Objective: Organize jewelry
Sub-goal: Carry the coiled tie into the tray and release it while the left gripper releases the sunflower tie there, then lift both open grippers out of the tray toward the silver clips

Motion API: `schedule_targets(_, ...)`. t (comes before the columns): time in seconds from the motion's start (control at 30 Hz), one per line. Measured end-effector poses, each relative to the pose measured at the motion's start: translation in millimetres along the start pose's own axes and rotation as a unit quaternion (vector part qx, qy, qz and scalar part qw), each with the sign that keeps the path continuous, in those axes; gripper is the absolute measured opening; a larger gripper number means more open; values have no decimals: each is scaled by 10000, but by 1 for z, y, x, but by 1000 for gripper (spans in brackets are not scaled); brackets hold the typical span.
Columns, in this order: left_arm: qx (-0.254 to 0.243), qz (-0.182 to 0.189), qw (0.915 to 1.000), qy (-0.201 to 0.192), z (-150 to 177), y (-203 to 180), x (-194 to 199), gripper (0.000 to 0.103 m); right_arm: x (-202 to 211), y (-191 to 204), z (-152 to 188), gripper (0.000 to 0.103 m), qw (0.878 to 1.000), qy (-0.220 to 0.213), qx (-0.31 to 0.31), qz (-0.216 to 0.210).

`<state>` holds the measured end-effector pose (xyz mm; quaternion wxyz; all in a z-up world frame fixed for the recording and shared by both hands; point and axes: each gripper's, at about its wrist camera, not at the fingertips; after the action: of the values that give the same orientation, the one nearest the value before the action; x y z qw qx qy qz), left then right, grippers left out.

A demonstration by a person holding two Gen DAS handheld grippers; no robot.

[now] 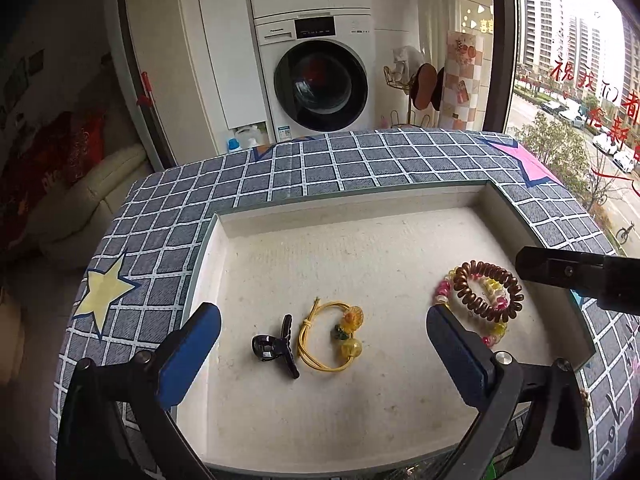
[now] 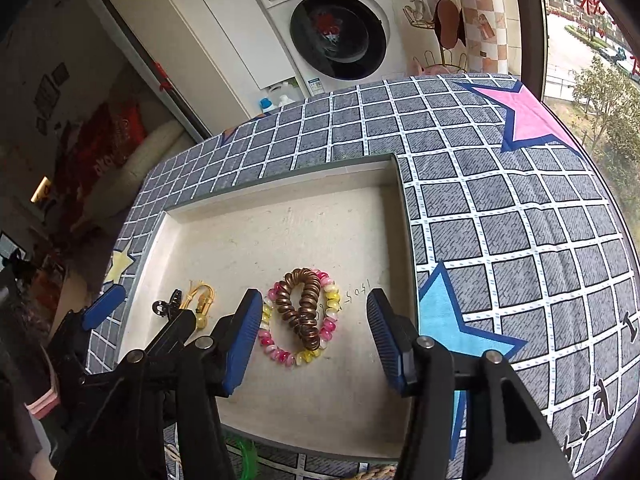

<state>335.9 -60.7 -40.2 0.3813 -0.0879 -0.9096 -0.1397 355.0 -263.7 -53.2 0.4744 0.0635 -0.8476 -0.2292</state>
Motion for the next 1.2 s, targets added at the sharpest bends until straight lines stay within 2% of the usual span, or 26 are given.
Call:
schedule_targets(0.1, 17, -48, 9999, -130, 0, 2, 14, 103, 13, 0, 1, 60, 9999, -73, -72, -63)
schedule_targets(0.17, -24, -69, 9997, -222, 3, 2, 25, 103, 21, 1, 4, 70, 9998, -120, -79, -105)
schedule_targets(0.3, -55, -29, 9993, -358, 17, 4, 49, 103, 39, -1, 14, 76, 9995, -194, -102, -217)
schedule_targets(0.33, -35, 10, 9994, -358, 22, 5, 56, 103, 43, -2, 17, 83, 9995, -202, -112, -229)
schedule_targets(0.37, -11, 38, 9993, -361, 27, 6, 62, 103, 47, -2, 20, 84, 9993, -233, -122, -254)
schedule_targets(0.7, 552, 130, 9981, -221, 84, 24, 110, 103, 97, -14, 64, 86, 9977, -546, -133, -377)
schedule_targets(0.87, 513, -18, 9986, -148, 109, 20, 124, 103, 118, -23, 89, 86, 9961, -696, -205, -505)
schedule_targets(0.97, 538, -110, 9985, -46, 127, 19, 128, 103, 125, -27, 103, 86, 9964, -577, -230, -578)
schedule_targets(1.2, 670, 5, 9973, 306, 161, 19, 124, 103, 119, -28, 138, 86, 9997, -28, -104, -229)
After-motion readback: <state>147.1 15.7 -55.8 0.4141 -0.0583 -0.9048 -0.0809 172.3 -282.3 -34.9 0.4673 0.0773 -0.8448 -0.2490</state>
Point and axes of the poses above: each gripper's, at about its wrist camera, not at the fingertips, and x roughly against the way its jaws point, y to its left, z to its underside, and after that the axes turned 9 degrees about -x, right-handed
